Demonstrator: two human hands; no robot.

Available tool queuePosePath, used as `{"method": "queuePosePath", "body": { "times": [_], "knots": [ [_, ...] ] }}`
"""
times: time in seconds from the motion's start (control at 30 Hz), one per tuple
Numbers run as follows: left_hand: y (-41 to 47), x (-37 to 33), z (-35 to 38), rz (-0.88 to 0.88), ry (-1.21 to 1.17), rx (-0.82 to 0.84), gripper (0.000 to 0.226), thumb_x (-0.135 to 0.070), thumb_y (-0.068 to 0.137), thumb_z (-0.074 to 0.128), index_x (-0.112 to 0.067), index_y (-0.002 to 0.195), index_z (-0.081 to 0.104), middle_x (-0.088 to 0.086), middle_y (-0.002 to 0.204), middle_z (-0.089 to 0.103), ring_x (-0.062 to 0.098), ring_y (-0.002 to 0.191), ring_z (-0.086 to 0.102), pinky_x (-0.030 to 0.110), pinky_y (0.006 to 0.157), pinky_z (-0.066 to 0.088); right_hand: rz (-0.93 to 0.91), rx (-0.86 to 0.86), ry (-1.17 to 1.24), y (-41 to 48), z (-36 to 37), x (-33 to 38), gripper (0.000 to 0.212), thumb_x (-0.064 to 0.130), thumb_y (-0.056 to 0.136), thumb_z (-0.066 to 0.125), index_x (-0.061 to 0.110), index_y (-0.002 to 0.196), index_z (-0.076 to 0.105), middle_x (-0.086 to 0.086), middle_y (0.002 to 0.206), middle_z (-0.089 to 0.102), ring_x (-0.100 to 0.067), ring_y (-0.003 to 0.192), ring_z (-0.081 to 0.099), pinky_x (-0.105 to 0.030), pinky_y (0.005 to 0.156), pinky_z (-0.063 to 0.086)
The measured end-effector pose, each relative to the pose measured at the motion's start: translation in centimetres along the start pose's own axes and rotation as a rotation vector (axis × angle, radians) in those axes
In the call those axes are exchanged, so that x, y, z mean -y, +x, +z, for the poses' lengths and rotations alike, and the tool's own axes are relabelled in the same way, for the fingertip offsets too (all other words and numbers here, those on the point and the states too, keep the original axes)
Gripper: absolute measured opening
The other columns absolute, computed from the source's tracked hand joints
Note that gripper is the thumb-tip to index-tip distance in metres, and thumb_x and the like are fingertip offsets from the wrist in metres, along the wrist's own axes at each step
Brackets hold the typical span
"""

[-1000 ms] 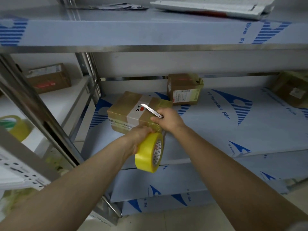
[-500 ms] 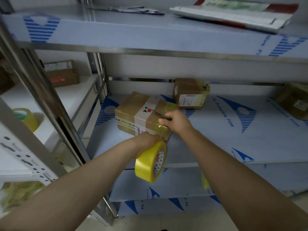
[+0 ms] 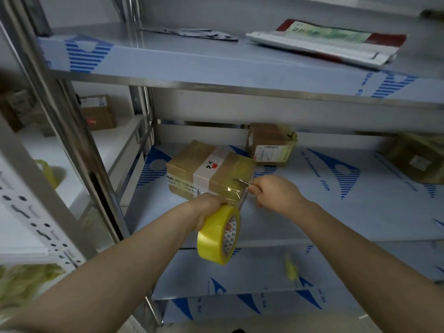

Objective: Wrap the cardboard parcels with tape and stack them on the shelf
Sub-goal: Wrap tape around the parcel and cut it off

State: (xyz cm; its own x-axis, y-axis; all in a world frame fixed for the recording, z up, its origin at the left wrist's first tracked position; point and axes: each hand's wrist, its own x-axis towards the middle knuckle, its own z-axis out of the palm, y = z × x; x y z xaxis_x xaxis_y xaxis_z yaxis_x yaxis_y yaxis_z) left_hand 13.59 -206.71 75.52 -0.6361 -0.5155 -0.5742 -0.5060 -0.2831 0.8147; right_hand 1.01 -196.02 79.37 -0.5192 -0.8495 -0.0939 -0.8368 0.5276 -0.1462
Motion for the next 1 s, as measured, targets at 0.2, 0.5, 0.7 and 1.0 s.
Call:
{"method": "queuePosePath", "body": {
  "times": [0.2,0.5,0.7,1.0],
  "knots": [
    [0.2,0.1,0.0,-0.034,0.025,-0.006,0.016,-0.023,0.096,0.053,-0.007,0.100,0.053,0.025,0.109,0.064,0.039,0.102,0.063,0.052,0.093,0.050,-0.092,-0.062,-0.288,-1.6,1.4,0.8,0.019,0.020,0.097,0.045,0.013,0.104,0.062,-0.006,0.102,0.062,-0.025,0.094,0.059,-0.030,0.066,0.035],
    [0.6,-0.1,-0.4,0.012,0.057,-0.007,0.027,-0.025,0.095,0.054,-0.007,0.116,0.052,0.023,0.110,0.063,0.038,0.100,0.063,0.051,0.091,0.051,0.066,0.188,-0.188,-2.0,4.7,-3.4,0.020,0.018,0.092,0.049,0.010,0.083,0.065,-0.004,0.086,0.059,-0.018,0.081,0.055,-0.022,0.063,0.036],
    [0.7,0.0,-0.3,0.004,0.056,-0.005,0.019,-0.025,0.095,0.053,-0.011,0.108,0.051,0.017,0.098,0.064,0.033,0.088,0.064,0.043,0.083,0.054,0.436,0.108,0.420,0.0,4.8,-8.4,0.020,0.007,0.089,0.050,0.001,0.091,0.069,-0.015,0.066,0.066,-0.020,0.052,0.062,-0.028,0.053,0.052],
    [0.7,0.0,-0.1,0.018,0.041,-0.049,0.021,-0.023,0.096,0.052,-0.010,0.112,0.053,0.021,0.113,0.063,0.036,0.100,0.063,0.043,0.086,0.053,-0.164,-0.350,0.551,3.5,4.4,-1.0,0.041,0.026,0.102,0.039,0.014,0.141,0.044,-0.010,0.144,0.046,-0.023,0.134,0.039,-0.036,0.108,0.031]
  ]
}}
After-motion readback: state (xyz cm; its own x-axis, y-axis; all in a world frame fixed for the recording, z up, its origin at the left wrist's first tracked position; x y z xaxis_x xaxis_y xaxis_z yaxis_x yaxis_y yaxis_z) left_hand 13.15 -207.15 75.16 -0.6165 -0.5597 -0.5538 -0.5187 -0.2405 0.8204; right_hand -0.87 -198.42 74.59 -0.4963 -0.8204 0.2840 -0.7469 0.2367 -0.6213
